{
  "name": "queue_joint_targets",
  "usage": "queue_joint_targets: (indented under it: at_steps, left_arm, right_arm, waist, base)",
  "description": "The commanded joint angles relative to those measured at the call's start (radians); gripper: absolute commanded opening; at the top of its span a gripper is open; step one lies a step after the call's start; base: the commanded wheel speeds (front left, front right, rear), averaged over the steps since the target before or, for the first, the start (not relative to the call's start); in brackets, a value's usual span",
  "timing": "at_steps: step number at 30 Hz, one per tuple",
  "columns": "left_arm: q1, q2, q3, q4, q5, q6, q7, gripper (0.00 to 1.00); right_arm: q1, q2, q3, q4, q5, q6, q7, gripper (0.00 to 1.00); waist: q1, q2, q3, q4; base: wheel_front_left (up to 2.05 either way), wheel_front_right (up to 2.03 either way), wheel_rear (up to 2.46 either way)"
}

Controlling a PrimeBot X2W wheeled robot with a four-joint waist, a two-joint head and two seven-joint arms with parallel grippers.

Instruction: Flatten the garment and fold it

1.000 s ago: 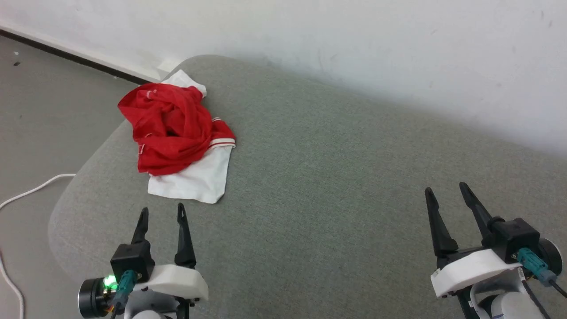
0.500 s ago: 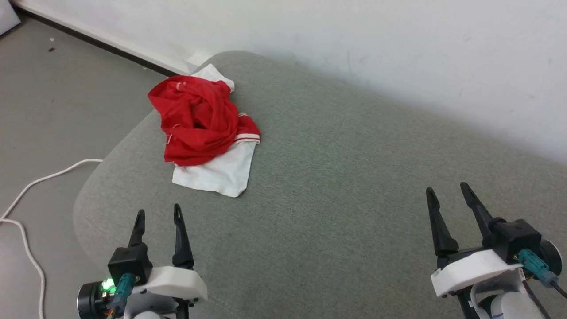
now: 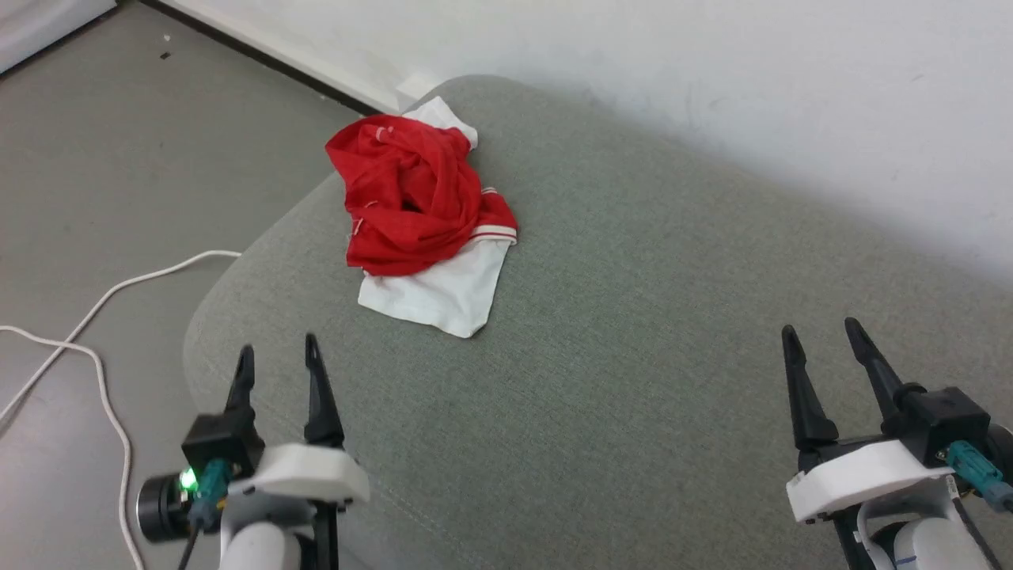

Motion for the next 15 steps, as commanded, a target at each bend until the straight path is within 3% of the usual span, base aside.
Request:
queue_joint_targets:
  at_steps: [1, 8, 15]
  left_arm:
    - [-0.037, 0.003, 0.003, 0.002, -0.009, -0.007, -0.005, 1.0]
    - [-0.258, 0.006, 0.015, 0.108, -0.081, -0.069, 0.025, 1.0]
    - [-0.576, 0.011, 0.052, 0.344, -0.216, -0.138, 0.18, 1.0]
  right_arm:
    - [-0.001, 0.002, -0.007, -0.009, -0.009, -0.002, 0.005, 1.0]
    - [-0.038, 0.002, -0.009, -0.099, -0.084, -0.002, 0.074, 1.0]
    - [-0.083, 0.002, 0.005, -0.201, -0.155, -0.002, 0.146, 1.0]
  waist:
    - [0.0001, 0.0, 0.027, 0.014]
    - [0.0001, 0.0, 0.177, -0.013]
    - [0.0001, 0.0, 0.377, -0.088]
  base:
    - [0.0, 0.0, 0.0]
    - [0.0, 0.0, 0.0]
    - [0.0, 0.0, 0.0]
